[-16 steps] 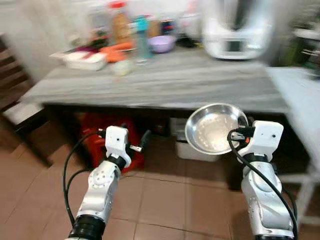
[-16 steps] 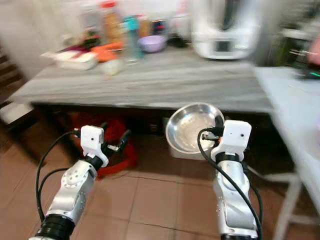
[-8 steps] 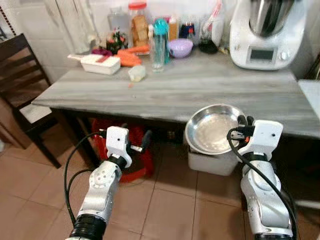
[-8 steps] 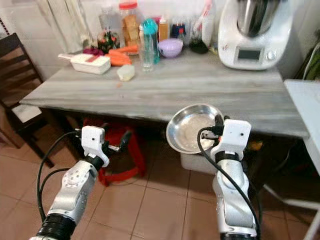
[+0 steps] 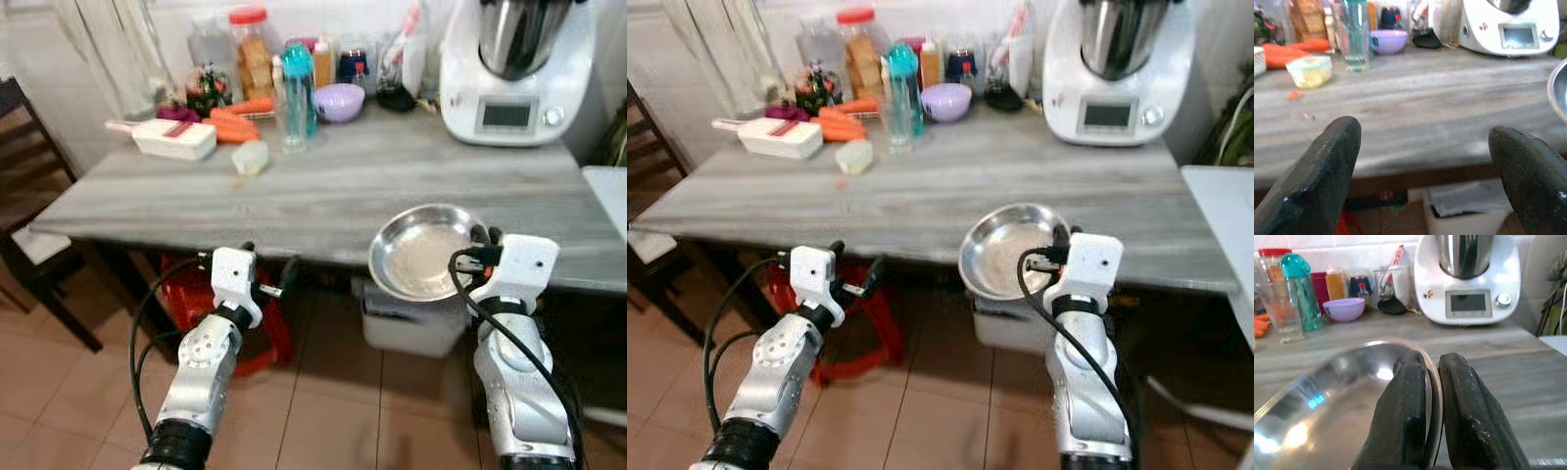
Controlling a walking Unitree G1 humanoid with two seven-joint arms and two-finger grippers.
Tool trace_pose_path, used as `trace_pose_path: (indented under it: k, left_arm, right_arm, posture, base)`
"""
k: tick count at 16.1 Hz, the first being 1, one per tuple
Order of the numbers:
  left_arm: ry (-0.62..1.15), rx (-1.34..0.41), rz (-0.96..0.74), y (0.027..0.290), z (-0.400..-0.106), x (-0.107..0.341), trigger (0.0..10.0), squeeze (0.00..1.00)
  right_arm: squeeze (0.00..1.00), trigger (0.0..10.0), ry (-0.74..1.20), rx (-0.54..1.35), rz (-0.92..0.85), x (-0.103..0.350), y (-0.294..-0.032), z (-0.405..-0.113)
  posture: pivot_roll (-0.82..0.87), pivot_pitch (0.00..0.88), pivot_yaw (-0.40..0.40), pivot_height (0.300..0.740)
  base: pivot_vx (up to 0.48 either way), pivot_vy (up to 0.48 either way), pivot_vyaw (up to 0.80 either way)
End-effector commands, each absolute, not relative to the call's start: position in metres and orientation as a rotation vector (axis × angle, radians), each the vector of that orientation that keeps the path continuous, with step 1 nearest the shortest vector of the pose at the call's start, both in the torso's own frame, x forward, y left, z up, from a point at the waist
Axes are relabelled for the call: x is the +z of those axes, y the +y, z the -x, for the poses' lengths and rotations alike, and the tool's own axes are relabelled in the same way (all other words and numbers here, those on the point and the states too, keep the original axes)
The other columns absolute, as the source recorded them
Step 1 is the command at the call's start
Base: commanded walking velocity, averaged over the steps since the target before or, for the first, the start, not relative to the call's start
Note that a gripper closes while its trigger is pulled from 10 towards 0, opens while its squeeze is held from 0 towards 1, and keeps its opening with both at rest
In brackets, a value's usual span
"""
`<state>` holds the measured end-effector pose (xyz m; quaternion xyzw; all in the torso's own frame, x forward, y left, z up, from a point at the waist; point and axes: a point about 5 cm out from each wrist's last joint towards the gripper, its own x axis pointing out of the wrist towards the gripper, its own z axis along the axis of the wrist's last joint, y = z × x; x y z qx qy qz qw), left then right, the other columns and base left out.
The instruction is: Setting the table
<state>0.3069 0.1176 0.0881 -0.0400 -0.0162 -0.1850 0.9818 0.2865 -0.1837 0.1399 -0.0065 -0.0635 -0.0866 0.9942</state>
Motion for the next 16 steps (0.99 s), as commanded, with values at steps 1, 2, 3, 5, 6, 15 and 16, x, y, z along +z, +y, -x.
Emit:
trace_pose_path:
  k: [1,2,3,5,6,15,16]
  left_arm:
    - [-0.036,-0.353,0.063,0.129,-0.307,0.090,10.0,0.00]
    - [-0.036,-0.356,0.064,0.129,-0.307,0.090,10.0,0.00]
    - [-0.036,-0.359,0.064,0.129,-0.307,0.090,10.0,0.00]
    - [-0.035,-0.366,0.064,0.129,-0.307,0.090,10.0,0.00]
    - [-0.036,-0.371,0.063,0.128,-0.307,0.090,10.0,0.00]
    - [-0.029,-0.393,0.047,0.134,-0.304,0.090,10.0,0.00]
    - [-0.026,-0.409,0.046,0.134,-0.302,0.089,10.0,0.00]
  right_arm:
    - [0.00,10.0,-0.152,-0.143,0.000,0.145,-0.174,-0.288]
    - [0.00,10.0,-0.152,-0.146,0.001,0.145,-0.174,-0.288]
    - [0.00,10.0,-0.151,-0.147,0.001,0.144,-0.174,-0.288]
    - [0.00,10.0,-0.148,-0.151,0.003,0.142,-0.174,-0.290]
    - [0.00,10.0,-0.144,-0.157,0.004,0.141,-0.175,-0.290]
    - [0.00,10.0,-0.118,-0.224,-0.015,0.131,-0.187,-0.291]
    - [0.00,10.0,-0.113,-0.233,-0.021,0.130,-0.189,-0.290]
  posture:
    - [-0.08,0.000,0.062,0.740]
    - [-0.08,0.000,0.062,0.740]
    - [-0.08,0.000,0.062,0.740]
    - [-0.08,0.000,0.063,0.740]
    - [-0.07,0.000,0.061,0.740]
    - [-0.07,0.000,0.064,0.740]
    - [-0.07,0.000,0.064,0.740]
  base:
    - [0.360,0.000,0.00]
    - [0.360,0.000,0.00]
    - [0.368,0.000,0.00]
    - [0.375,0.000,0.00]
    - [0.379,0.000,0.00]
    - [0.292,0.000,0.00]
    - [0.000,0.000,0.00]
